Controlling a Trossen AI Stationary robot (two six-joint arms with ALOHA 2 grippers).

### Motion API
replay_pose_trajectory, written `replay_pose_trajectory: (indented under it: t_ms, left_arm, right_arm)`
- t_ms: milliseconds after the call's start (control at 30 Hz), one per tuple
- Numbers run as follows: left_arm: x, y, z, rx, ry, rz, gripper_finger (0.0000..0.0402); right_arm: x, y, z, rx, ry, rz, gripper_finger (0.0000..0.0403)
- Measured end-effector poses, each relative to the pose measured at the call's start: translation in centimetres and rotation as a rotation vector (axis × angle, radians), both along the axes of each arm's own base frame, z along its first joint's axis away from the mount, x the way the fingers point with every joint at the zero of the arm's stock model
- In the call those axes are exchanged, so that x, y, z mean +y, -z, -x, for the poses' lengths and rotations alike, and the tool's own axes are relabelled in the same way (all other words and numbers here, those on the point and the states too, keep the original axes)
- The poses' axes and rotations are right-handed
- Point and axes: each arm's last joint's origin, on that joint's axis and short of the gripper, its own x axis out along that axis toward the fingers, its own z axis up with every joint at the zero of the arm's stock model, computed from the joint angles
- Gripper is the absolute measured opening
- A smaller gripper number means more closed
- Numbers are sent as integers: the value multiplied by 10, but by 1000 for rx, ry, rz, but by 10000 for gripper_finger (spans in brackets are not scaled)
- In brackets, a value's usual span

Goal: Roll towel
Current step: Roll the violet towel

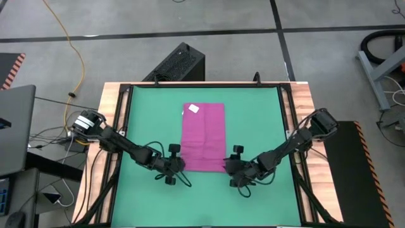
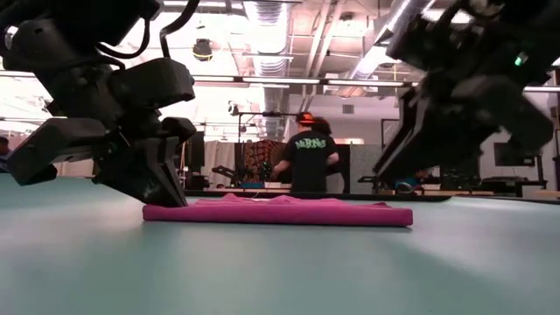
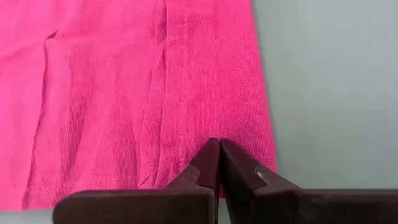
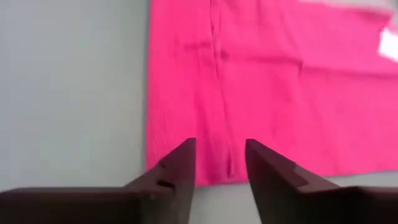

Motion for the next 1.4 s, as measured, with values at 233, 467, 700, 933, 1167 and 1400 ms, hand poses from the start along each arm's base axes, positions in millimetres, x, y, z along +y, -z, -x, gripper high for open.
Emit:
replay_pose_trajectory:
  t_ms: [233,467,700,933,1167,1400]
  left_arm:
    - [0,0,0,2,-5,12,0]
    - [0,0,0,3,-9,17,0]
    - [0,1,0,6,-8,18,0]
    - [1,3,3,37,-8,13,0]
    - [1,4,5,67,-5,14,0]
    - [1,4,5,71,-1,9,0]
  right_arm:
    - [24,-12,10,-69,-128,77,225]
    - [30,20,4,-102,-196,125,229]
    - [24,45,-7,-49,-204,198,243]
    - [11,59,-14,-11,-149,208,244]
    - [1,67,-10,93,-72,88,223]
    - [1,69,-9,108,-75,34,181]
